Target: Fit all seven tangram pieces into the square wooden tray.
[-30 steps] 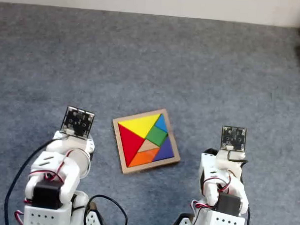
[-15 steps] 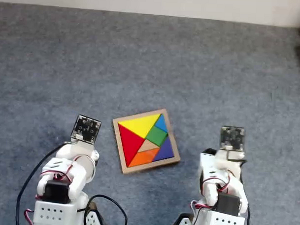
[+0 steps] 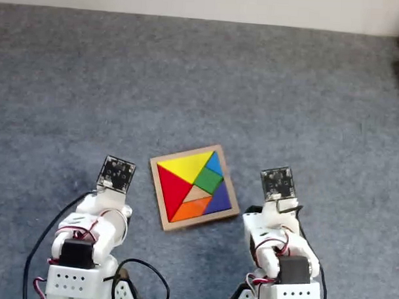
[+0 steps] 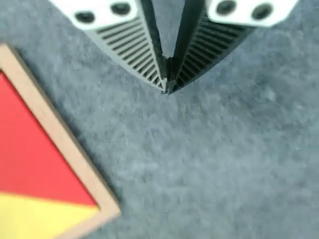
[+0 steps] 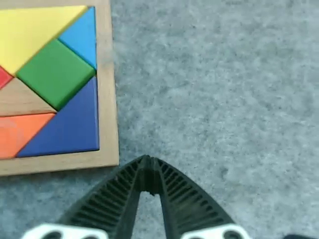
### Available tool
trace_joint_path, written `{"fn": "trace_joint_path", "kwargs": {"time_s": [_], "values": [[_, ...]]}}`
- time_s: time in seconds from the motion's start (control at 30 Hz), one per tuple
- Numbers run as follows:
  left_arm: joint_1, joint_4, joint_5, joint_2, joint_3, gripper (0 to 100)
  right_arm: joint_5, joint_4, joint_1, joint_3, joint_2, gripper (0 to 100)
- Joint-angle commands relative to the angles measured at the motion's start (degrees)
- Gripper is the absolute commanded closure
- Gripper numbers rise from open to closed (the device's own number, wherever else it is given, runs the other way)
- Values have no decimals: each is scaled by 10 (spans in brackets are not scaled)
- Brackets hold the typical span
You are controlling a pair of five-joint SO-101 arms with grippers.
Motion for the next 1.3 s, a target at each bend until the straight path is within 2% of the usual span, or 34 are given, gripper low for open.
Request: {"fn": "trace_joint_path", "kwargs": {"time_s": [0.0, 0.13, 1.27], "values": [[-9, 25, 4, -24, 11, 993, -4, 4, -9, 81, 0, 993], [-9, 52, 4, -24, 11, 993, -4, 56, -7, 81, -5, 993], [-8, 52, 4, -24, 11, 993, -4, 52, -8, 81, -4, 993]]}}
